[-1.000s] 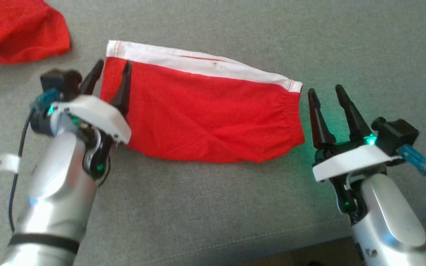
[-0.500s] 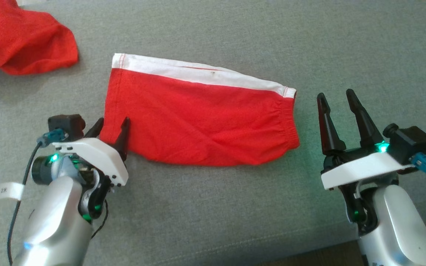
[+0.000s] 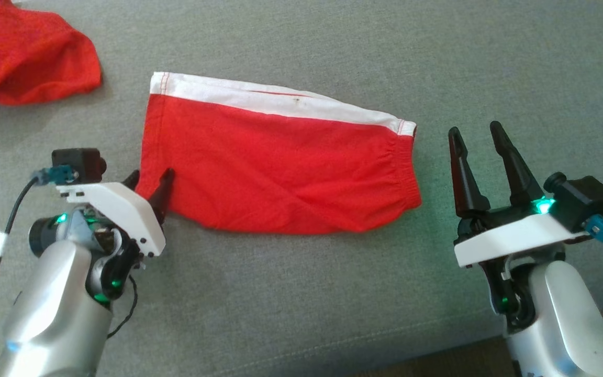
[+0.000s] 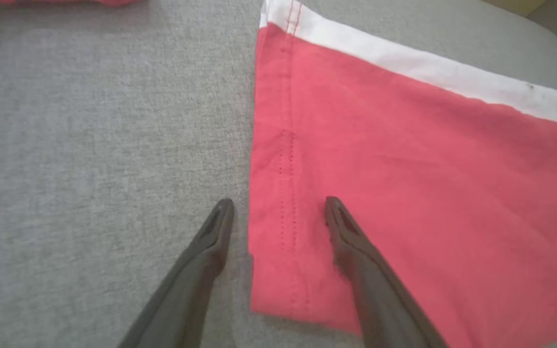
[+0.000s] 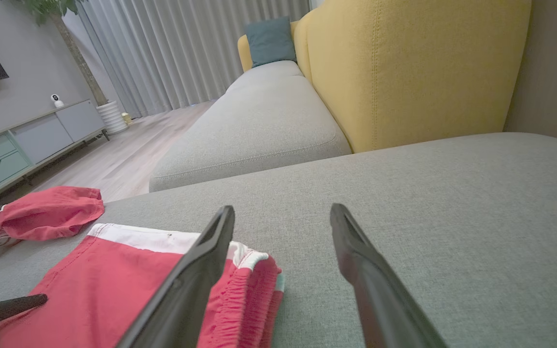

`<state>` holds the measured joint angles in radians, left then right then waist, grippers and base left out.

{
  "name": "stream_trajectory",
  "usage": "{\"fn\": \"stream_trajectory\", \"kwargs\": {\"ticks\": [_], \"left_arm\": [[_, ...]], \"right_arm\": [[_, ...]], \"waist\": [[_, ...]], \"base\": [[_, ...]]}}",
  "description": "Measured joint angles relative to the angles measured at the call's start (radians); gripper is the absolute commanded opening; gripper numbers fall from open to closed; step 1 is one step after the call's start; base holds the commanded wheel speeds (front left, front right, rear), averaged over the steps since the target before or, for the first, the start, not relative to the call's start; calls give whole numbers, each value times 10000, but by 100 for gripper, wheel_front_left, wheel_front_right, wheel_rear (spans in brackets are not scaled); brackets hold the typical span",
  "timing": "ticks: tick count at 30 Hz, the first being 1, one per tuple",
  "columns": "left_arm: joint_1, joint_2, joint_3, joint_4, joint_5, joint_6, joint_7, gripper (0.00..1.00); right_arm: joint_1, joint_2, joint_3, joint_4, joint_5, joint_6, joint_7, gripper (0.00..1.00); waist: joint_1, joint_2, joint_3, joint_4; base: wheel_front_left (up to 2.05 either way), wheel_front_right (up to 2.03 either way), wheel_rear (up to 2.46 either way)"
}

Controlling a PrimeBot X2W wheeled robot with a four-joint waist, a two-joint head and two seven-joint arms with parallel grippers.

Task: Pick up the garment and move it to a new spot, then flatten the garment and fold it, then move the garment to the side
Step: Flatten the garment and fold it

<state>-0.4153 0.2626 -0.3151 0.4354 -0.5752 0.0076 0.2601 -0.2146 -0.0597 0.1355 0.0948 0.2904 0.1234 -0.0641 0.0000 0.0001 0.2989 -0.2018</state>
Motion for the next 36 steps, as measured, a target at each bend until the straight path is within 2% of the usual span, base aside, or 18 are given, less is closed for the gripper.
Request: {"fn": "stream_trajectory", "kwargs": {"ticks": [2,3,4,6,7,17,22,31,36], "left_arm": [[-4,58,-31,-98,0,12,226,58],[-4,77,-50,-119,0,12,309,44],[-6,81,-90,-142,0,12,395,31],[-32,88,-236,-207,4,12,489,14],[-50,88,-280,-230,4,12,527,1],[134,67,-299,-562,-2,100,209,0],[1048,29,-253,-1329,-303,117,-176,0],[2849,-255,27,-2949,-648,704,-786,0],[3623,-535,-13,-3212,-792,895,-872,0]], "right_arm": [[0,0,19,-17,0,0,2,100],[0,0,36,-23,0,0,2,100],[-1,0,59,-27,0,0,25,100],[-2,6,81,-38,0,0,27,100],[-2,6,82,-38,2,0,27,100],[-2,8,96,-38,2,0,29,100],[0,2,94,-40,0,0,146,100],[53,-127,-86,-25,-15,0,853,100],[277,-197,-157,-29,-119,0,1283,100]], "waist": [[0,0,17,-10],[0,0,29,-16],[0,0,39,-20],[0,0,57,-24],[0,0,62,-27],[0,0,-24,42],[0,0,-219,242],[0,0,-662,709],[0,0,-843,938]], "base": [[0,0,0],[0,0,0],[0,0,0],[0,0,0],[0,0,0],[0,0,0],[0,0,0],[0,0,0],[0,0,0]]}}
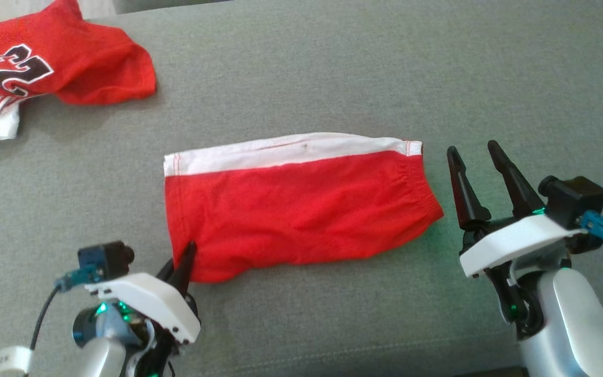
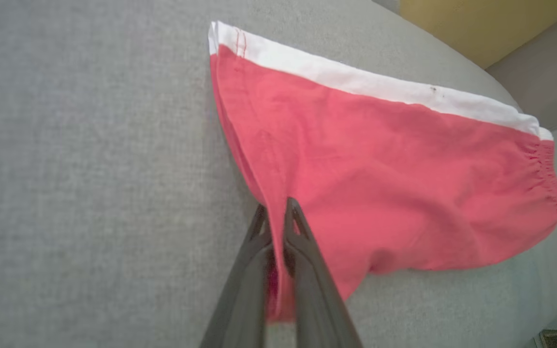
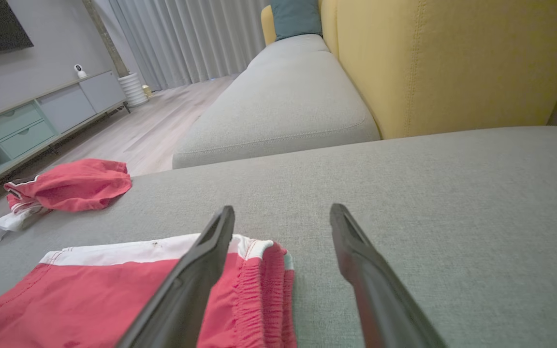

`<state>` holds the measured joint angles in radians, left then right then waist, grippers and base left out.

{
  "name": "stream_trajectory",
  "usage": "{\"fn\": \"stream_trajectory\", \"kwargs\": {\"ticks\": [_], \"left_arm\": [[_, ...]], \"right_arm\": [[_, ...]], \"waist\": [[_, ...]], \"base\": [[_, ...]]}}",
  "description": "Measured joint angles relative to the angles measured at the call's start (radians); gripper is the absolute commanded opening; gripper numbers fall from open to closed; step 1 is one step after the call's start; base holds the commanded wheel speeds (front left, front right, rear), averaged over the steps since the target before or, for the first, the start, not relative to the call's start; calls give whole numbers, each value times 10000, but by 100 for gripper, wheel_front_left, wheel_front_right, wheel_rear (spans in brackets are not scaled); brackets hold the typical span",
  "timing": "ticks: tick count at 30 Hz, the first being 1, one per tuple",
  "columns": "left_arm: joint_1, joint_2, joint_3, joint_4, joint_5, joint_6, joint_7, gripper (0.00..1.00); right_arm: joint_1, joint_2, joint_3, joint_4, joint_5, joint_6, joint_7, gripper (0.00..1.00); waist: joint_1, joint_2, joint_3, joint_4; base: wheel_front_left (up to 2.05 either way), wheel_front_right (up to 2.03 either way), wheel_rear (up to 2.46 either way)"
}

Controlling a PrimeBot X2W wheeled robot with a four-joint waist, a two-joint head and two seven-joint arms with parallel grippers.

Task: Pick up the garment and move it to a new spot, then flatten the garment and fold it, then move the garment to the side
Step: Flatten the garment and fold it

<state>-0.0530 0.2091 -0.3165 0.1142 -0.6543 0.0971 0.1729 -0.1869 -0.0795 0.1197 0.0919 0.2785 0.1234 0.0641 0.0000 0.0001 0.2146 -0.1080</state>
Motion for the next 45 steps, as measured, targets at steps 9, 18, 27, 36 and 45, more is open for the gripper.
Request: {"fn": "stream_trajectory", "kwargs": {"ticks": [9,18,27,36,45], "left_arm": [[98,-203,21,362,-84,174,-422,100],[82,-71,48,426,667,188,-1795,100],[152,209,19,-617,1958,863,-3214,100],[891,-50,2,-920,1939,1156,-3597,100],[891,-224,-259,-834,1939,1218,-3708,100]], "right_arm": [[-53,-192,35,25,0,0,395,100],[-58,-529,2,297,-29,0,905,100],[-103,-1101,479,884,6,0,2554,100],[-1113,-1285,1055,2194,435,0,3340,100],[-1932,-1534,1091,3990,897,0,4217,100]], "waist": [[0,0,-82,4],[0,0,-342,-20],[0,0,-813,309],[0,0,-927,869],[0,0,-750,1470]], "base": [[0,0,0],[0,0,0],[0,0,0],[0,0,0],[0,0,0]]}}
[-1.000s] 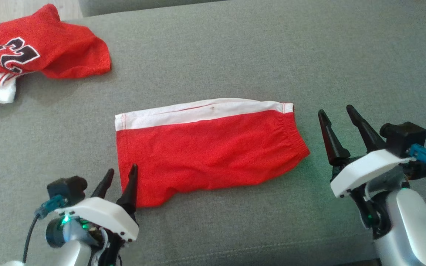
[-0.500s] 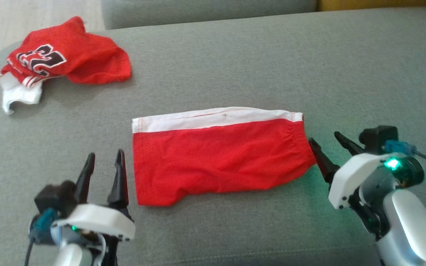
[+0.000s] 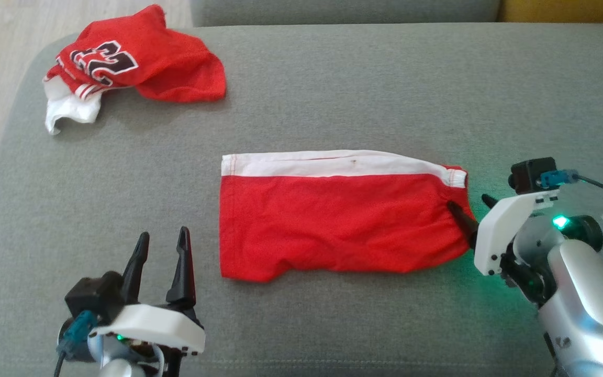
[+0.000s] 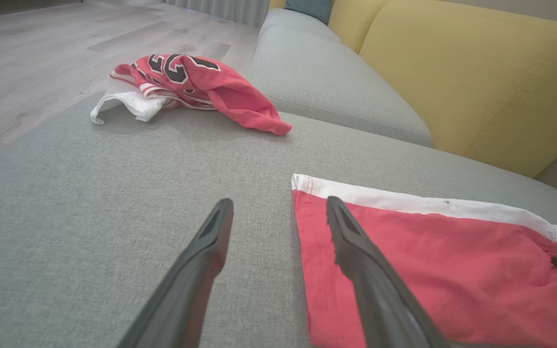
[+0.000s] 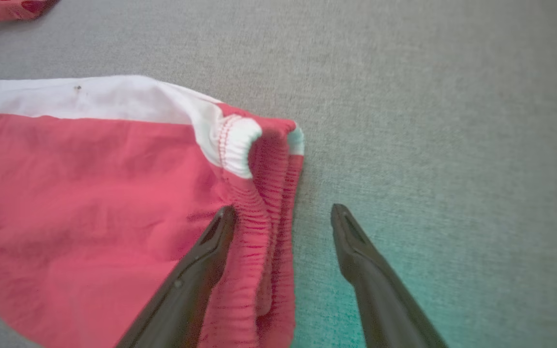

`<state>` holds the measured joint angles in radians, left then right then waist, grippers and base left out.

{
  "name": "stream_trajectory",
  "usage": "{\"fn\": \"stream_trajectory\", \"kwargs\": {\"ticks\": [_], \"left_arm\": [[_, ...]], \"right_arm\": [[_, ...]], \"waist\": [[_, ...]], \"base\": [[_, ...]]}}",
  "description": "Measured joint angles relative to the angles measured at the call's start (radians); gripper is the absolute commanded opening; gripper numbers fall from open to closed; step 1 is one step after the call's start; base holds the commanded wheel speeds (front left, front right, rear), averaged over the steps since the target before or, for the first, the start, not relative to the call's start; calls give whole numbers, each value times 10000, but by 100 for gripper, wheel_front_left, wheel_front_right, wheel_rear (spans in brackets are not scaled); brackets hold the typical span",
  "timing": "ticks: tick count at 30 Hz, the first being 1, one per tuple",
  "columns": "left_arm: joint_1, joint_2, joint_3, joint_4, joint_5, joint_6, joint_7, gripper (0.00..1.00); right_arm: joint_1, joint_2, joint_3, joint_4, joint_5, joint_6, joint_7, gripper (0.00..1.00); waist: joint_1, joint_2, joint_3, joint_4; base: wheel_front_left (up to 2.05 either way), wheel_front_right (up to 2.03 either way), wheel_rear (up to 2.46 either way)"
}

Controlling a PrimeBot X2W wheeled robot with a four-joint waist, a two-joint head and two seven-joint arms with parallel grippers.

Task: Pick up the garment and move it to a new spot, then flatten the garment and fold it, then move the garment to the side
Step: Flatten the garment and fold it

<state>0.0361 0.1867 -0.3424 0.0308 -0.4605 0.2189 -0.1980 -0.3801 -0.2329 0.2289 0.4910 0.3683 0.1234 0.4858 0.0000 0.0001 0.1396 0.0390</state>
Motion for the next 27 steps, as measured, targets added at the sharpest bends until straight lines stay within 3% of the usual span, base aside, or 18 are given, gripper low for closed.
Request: {"fn": "stream_trajectory", "kwargs": {"ticks": [9,11,13,15,16,17,22,27], "left_arm": [[-27,-31,-12,167,0,-2,-86,100],[-57,-33,-12,230,0,-2,-153,100],[-88,-33,-13,249,0,-2,-153,100],[-122,-31,-12,278,0,-2,-157,100],[-144,-31,-12,291,0,0,-163,100],[-174,-31,-12,293,0,0,-163,100],[-201,-29,-10,291,0,6,-165,100],[-200,-27,-31,270,0,10,-165,100]], "right_arm": [[-663,-105,263,1028,936,0,851,100],[-797,-148,370,1133,1149,0,968,80],[-905,-196,537,1218,1306,0,1014,47],[-968,-234,646,1292,1478,0,1014,33],[-1006,-265,702,1323,1555,0,1014,20],[-1031,-297,779,1323,1628,0,1012,0],[-1111,-414,1060,1292,1992,0,1012,0],[-1328,-1035,1398,924,2238,0,1198,0]], "waist": [[0,0,141,265],[0,0,167,272],[0,0,179,270],[0,0,185,259],[0,0,184,247],[0,0,182,228],[0,0,162,110],[0,0,126,-141]], "base": [[0,0,0],[0,0,0],[0,0,0],[0,0,0],[0,0,0],[0,0,0],[0,0,0],[0,0,0]]}}
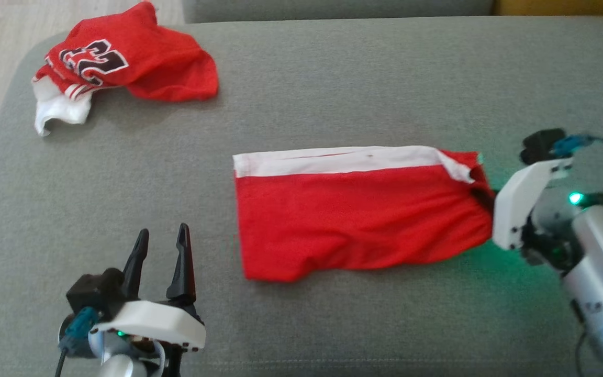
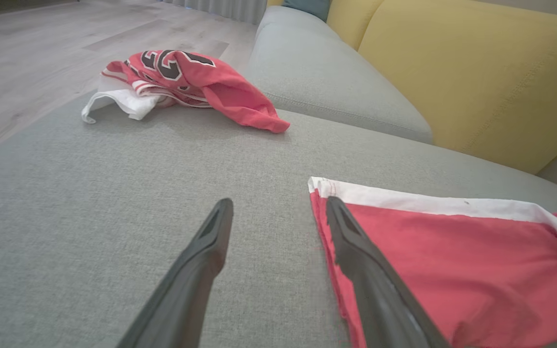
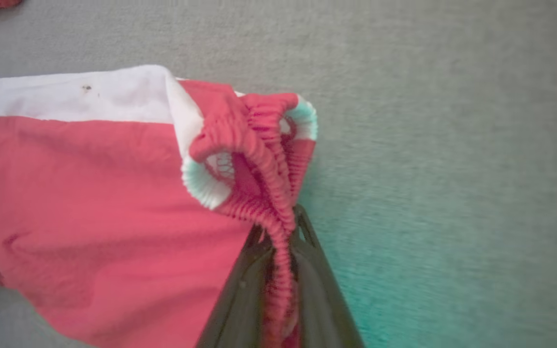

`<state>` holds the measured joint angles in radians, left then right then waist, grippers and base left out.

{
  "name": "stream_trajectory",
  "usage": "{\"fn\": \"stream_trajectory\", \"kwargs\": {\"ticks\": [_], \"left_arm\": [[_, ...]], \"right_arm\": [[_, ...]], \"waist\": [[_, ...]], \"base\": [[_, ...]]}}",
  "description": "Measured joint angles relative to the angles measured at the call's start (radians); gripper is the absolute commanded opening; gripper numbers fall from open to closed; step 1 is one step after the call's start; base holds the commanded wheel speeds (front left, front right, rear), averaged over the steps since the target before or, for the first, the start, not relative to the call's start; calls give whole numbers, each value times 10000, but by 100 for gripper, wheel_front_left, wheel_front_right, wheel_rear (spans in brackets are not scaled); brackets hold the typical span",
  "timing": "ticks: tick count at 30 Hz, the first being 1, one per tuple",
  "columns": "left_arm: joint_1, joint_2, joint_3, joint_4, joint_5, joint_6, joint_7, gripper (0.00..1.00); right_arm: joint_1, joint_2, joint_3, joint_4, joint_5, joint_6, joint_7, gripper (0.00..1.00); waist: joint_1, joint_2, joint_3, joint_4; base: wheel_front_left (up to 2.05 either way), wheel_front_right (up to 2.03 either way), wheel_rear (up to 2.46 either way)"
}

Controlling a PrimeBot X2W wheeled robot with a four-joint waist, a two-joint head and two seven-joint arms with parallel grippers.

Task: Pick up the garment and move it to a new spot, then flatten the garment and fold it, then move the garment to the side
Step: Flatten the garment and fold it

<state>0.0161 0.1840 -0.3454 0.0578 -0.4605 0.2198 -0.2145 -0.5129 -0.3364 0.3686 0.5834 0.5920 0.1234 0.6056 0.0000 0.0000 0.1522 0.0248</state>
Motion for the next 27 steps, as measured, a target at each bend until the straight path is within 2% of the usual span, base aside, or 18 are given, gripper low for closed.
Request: {"fn": "stream_trajectory", "kwargs": {"ticks": [7,11,15,27], "left_arm": [[0,0,-54,-17,0,2,0,100],[0,0,-86,-23,-12,2,0,100],[0,2,-176,-17,-12,0,0,100],[11,6,-384,125,-13,-10,23,100]], "right_arm": [[-141,-1110,155,-903,276,0,570,0],[-128,-1371,138,-1273,403,0,731,0],[-48,-1287,140,-1488,529,0,746,0],[343,-190,669,-2372,1755,0,895,0]], "waist": [[0,0,-94,-364],[0,0,-144,-541],[0,0,-199,-638],[0,0,-534,-308]], "base": [[0,0,0],[0,0,0],[0,0,0],[0,0,0]]}}
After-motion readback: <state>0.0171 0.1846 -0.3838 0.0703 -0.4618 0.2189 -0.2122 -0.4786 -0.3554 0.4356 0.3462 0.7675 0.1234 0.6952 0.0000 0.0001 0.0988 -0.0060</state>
